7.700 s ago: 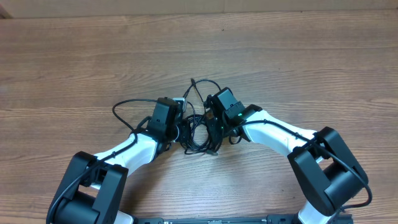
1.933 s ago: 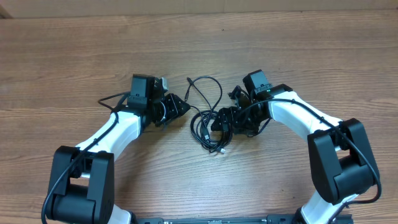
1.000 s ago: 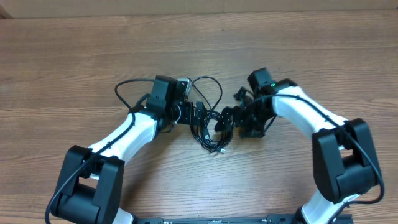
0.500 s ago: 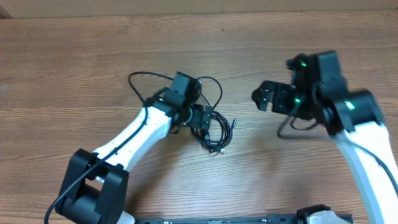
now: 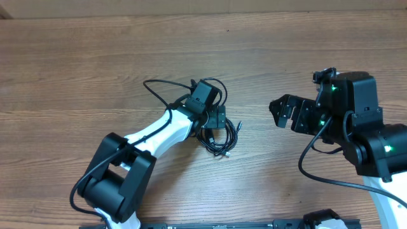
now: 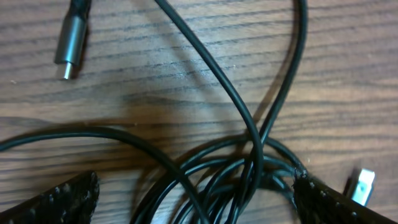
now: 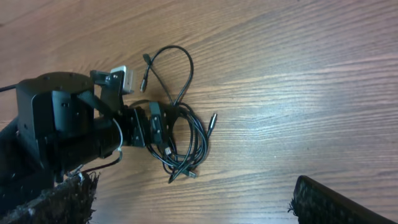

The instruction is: Untangle cables

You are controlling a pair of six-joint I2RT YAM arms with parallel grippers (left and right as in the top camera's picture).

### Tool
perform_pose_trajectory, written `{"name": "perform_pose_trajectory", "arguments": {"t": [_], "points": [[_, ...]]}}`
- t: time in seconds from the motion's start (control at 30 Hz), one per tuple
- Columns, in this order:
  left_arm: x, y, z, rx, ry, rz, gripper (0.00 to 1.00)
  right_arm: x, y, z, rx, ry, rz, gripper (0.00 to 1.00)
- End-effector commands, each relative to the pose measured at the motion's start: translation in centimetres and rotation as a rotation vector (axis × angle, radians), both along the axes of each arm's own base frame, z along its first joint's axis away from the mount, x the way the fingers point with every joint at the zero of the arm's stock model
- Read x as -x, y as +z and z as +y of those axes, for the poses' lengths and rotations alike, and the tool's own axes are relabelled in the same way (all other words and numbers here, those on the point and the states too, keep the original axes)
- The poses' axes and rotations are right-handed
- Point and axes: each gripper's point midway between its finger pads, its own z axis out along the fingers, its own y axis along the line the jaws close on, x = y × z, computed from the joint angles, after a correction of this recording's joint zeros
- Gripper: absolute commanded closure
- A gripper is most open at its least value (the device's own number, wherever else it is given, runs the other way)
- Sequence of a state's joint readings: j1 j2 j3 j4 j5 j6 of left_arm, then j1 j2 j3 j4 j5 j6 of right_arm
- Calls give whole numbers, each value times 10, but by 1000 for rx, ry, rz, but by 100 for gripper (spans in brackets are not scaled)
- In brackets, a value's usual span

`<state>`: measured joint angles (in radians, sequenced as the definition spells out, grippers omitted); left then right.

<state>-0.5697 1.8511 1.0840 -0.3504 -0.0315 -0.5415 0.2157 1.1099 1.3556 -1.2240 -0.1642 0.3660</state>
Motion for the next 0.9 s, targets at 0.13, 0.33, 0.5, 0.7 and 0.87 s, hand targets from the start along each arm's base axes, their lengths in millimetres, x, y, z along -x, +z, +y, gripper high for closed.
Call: {"name": "perform_pose_trajectory", "arguments": {"t": [0.13,0.33,0.5,0.7,0.87], "points": [[-10,-8,-21,100,75,-2,0,2,1,-5,9,-19,0,0],[-10,-26,-33,121,57,15,0,2,1,-5,9,-19,1,0],[-12,-25,-34,126,56,7,28,2,1,-5,9,-19,1,0],[-12,-25,-34,124,48,2,51,2,1,-5,9,-19,2,0],[-12,-25,-34,125,49,2,69,1,-1,-4,10,-18,9,0]]}}
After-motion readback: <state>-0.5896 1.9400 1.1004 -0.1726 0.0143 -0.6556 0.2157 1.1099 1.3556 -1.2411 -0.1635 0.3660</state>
